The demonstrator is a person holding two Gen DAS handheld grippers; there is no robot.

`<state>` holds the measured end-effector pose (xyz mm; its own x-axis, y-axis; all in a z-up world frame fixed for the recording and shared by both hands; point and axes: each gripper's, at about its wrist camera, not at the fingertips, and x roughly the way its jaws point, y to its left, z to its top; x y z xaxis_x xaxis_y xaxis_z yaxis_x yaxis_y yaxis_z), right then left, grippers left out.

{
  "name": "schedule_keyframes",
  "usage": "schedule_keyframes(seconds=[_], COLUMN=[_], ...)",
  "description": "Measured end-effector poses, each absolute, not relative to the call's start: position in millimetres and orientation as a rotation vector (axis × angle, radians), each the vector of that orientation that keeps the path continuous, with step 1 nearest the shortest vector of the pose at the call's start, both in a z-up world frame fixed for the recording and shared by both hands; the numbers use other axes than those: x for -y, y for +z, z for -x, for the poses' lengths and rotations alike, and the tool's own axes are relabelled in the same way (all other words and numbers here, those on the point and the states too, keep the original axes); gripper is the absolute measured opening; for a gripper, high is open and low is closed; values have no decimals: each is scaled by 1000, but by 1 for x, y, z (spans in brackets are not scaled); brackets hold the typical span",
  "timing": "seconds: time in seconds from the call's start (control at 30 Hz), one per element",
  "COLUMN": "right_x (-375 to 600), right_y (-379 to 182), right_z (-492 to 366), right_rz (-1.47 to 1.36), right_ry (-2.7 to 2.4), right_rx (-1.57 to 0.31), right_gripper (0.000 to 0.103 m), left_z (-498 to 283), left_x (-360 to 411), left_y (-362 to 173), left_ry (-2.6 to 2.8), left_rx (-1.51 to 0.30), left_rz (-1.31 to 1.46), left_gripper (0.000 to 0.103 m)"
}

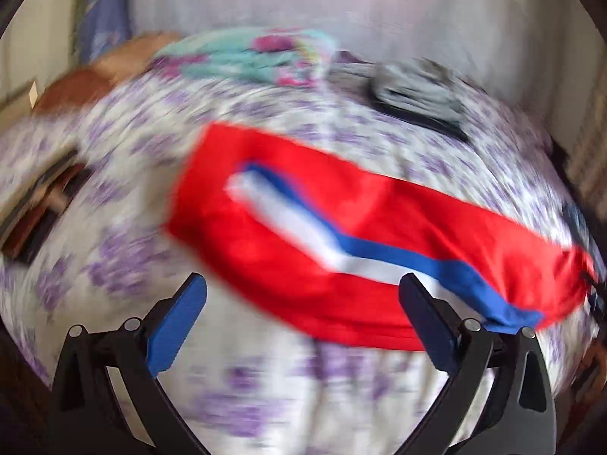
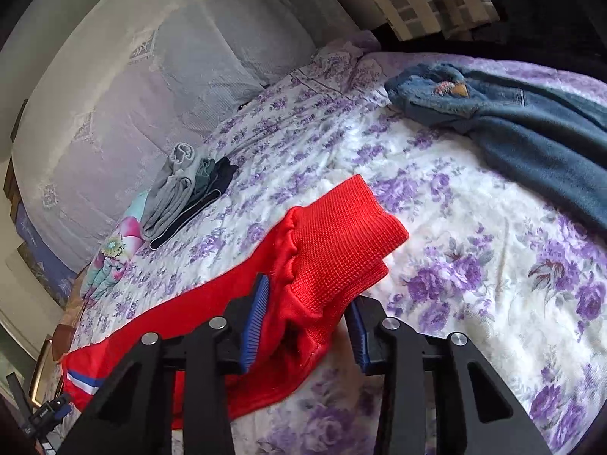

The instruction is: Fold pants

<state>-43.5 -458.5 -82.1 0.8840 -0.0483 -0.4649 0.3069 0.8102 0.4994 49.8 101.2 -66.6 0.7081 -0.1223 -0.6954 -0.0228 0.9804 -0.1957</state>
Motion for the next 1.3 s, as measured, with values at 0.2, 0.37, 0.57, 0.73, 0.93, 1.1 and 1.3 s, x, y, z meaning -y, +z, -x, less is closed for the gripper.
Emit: schedule_keyframes(seconds=[0.2,0.37,0.57,0.73,0.93,1.1,1.3], right_x=[379,271,135,147,189,178,204], right_y=[-22,-2,-70,-52,-10,-70,-39], right_z=[31,7,-31,-13,-6,-57,-30], right_rz=[-333,-91,400,302,41,239,69], right_ry=[-96,67,196,325,282,66,66], right_rx=[-389,-395,-638,-628,-533,-765,-558], right_gripper=[30,29,29,64,73,79,84], left_z=[-48,-43,-49,-46,-48,-50,-63], left_x=[-138,-107,-130,-128,-129,-133,-149], left_y=[-100,-101,-102,-102,-101,-97,-86], left_ry=[9,130,47,45,44,28,-38], left_rx=[-729,-653,-698,-699,-717,-756,-831], left_rz=[185,15,127,128,136,167,280], left_gripper=[99,99,99,99,99,99,99])
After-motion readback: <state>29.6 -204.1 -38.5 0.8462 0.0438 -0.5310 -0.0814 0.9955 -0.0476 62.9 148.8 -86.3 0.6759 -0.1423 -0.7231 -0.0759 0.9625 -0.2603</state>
